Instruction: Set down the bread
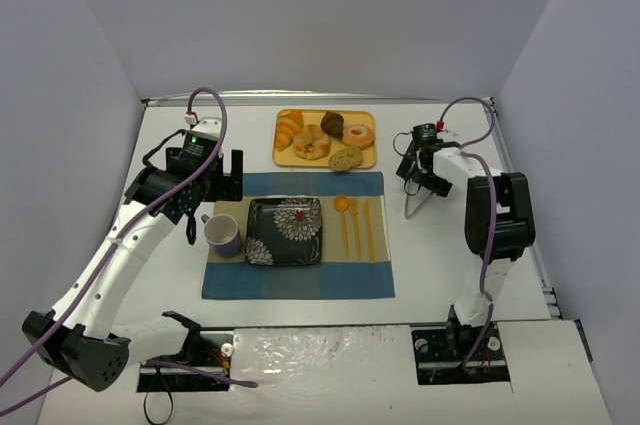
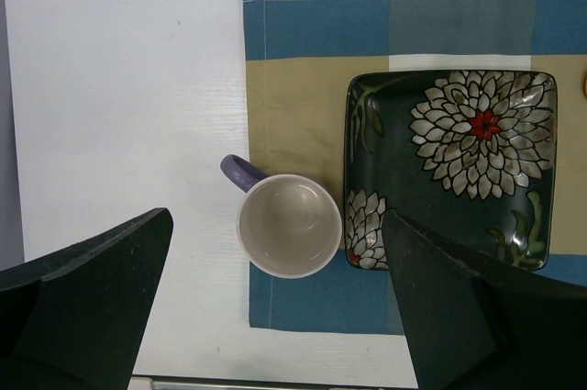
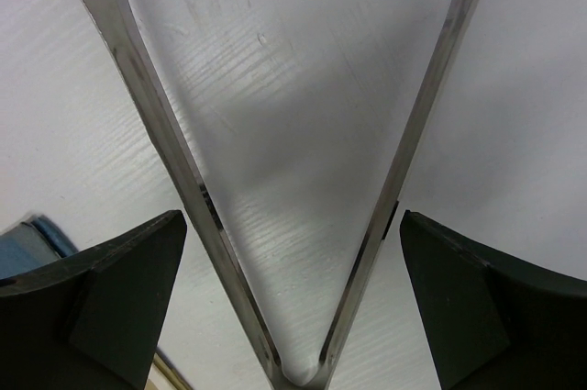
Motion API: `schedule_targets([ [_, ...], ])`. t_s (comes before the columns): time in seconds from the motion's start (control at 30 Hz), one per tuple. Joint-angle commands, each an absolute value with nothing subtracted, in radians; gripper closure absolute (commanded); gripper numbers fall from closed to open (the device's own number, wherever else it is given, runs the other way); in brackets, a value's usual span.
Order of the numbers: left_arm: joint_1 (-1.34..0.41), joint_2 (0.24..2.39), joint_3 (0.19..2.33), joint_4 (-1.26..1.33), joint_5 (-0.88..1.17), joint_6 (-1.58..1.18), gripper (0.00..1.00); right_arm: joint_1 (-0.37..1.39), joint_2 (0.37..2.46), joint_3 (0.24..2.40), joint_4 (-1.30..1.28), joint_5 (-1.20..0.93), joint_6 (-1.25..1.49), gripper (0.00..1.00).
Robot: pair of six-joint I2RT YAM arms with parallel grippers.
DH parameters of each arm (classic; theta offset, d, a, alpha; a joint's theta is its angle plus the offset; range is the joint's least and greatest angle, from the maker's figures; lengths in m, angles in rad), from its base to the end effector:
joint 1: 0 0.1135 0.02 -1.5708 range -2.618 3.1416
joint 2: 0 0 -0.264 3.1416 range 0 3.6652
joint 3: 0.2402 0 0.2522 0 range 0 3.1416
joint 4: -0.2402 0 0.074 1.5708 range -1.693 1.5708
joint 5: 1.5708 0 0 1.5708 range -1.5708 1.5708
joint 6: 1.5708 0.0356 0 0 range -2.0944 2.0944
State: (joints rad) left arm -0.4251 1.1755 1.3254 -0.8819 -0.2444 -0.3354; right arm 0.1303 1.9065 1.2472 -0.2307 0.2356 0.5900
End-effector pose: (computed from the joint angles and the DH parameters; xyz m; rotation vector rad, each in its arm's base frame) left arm 0.2152 -0.0880 0.3805 -0.0224 2.2790 -0.1171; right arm 0.4033 0.0445 0.1757 0.6516 2.3386 0.0341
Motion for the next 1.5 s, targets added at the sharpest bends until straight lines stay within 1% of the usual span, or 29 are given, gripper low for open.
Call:
schedule_targets([
  [0.0, -0.416, 1.137, 1.361, -0.881, -0.278, -0.301, 0.03, 0.121, 1.928, 1.269, -0.170, 0.281, 0.584, 0.00],
  [0.17, -0.413, 1.134, 1.369, -0.891, -0.282, -0.290, 0.03, 0.121, 1.965, 1.256, -0.153, 0.282, 0.591, 0.00],
  [0.47, -0.411, 1.142, 1.379, -0.900, -0.282, -0.287, 0.03, 0.120, 1.949, 1.214, -0.100, 0.312, 0.610, 0.00],
  [0.53, -0.411, 1.144, 1.381, -0.900, -0.282, -0.287, 0.03, 0.120, 1.939, 1.210, -0.100, 0.313, 0.606, 0.03],
  [0.67, -0.411, 1.149, 1.388, -0.902, -0.281, -0.290, 0.03, 0.120, 1.928, 1.205, -0.097, 0.314, 0.598, 0.14],
  [0.83, -0.411, 1.155, 1.394, -0.905, -0.282, -0.290, 0.03, 0.121, 1.911, 1.186, -0.091, 0.290, 0.582, 0.41],
  [0.93, -0.413, 1.158, 1.399, -0.908, -0.284, -0.288, 0.03, 0.120, 1.893, 1.172, -0.084, 0.277, 0.575, 0.70],
  [0.97, -0.413, 1.158, 1.401, -0.909, -0.284, -0.288, 0.03, 0.120, 1.889, 1.167, -0.084, 0.276, 0.574, 0.77],
  [1.03, -0.413, 1.158, 1.402, -0.910, -0.284, -0.288, 0.03, 0.120, 1.875, 1.162, -0.084, 0.269, 0.568, 0.95],
  [1.07, -0.413, 1.158, 1.403, -0.912, -0.284, -0.288, 0.03, 0.121, 1.867, 1.159, -0.084, 0.266, 0.566, 0.98],
  [1.1, -0.412, 1.159, 1.405, -0.913, -0.283, -0.289, 0.03, 0.121, 1.855, 1.155, -0.085, 0.263, 0.564, 1.00],
  [1.23, -0.411, 1.161, 1.413, -0.916, -0.282, -0.290, 0.03, 0.132, 1.761, 1.144, -0.097, 0.248, 0.552, 1.00],
  [1.47, -0.413, 1.156, 1.409, -0.912, -0.282, -0.301, 0.03, 0.187, 1.564, 1.212, -0.214, 0.254, 0.520, 1.00],
])
